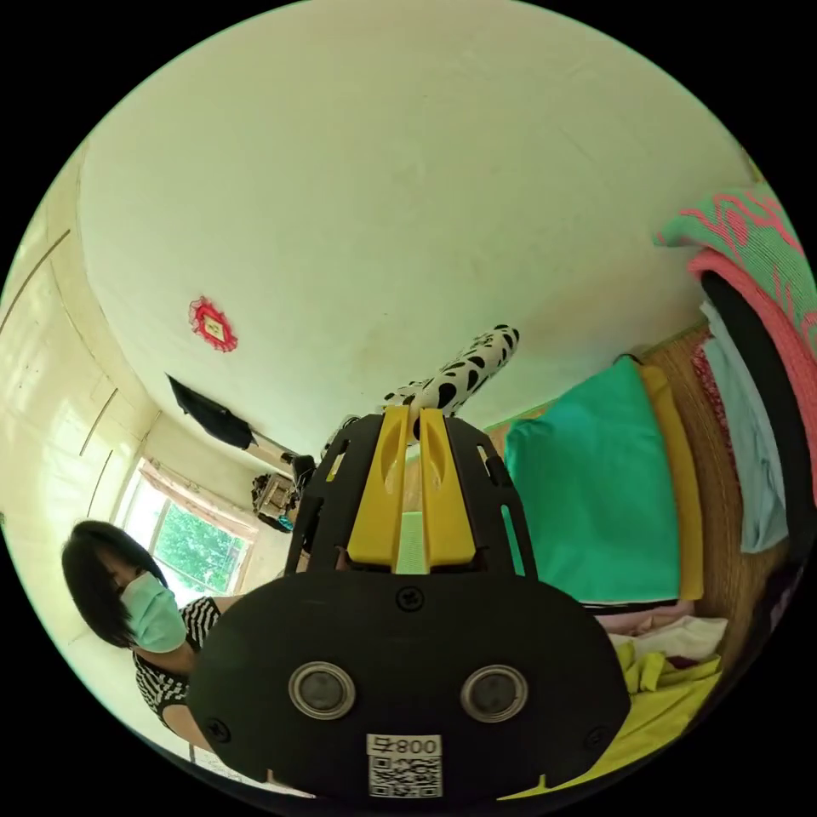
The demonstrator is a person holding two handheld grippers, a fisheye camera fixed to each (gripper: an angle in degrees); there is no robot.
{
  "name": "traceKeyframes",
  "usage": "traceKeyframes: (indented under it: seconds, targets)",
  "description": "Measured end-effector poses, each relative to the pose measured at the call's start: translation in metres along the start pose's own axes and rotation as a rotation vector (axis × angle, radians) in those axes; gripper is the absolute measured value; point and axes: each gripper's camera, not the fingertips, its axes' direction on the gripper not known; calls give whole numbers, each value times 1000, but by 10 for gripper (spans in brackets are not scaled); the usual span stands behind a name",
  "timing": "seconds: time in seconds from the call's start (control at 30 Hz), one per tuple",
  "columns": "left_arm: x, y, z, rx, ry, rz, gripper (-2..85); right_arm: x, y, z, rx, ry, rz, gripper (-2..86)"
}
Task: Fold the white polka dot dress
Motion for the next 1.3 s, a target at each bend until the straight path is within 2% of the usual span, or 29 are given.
traceKeyframes:
  seconds: [0.13,0.23,0.6,0.73,0.9,1.0,1.07,1.2,1.3]
  targets:
    - [-72,8,130,-157,-18,-143,19,142,38,-26,0,21,243,19]
    - [-108,20,200,-293,-64,-225,20,211,65,-31,-66,70,356,17]
    - [-118,3,311,-427,-161,-207,25,274,83,-25,-149,105,364,14]
    - [-143,9,318,-349,-59,-314,29,285,88,-11,-146,119,392,10]
    - [-144,15,313,-314,-13,-369,29,272,100,-11,-71,140,408,3]
    - [-133,19,304,-303,22,-385,19,226,102,-10,-13,211,327,1]
    - [-116,9,298,-301,15,-325,9,178,100,8,-17,238,224,1]
    - [-92,-23,301,-279,-17,-189,3,65,108,110,-135,196,-11,0]
    - [-77,-45,312,-295,-85,-91,2,15,125,198,-275,254,-104,0]
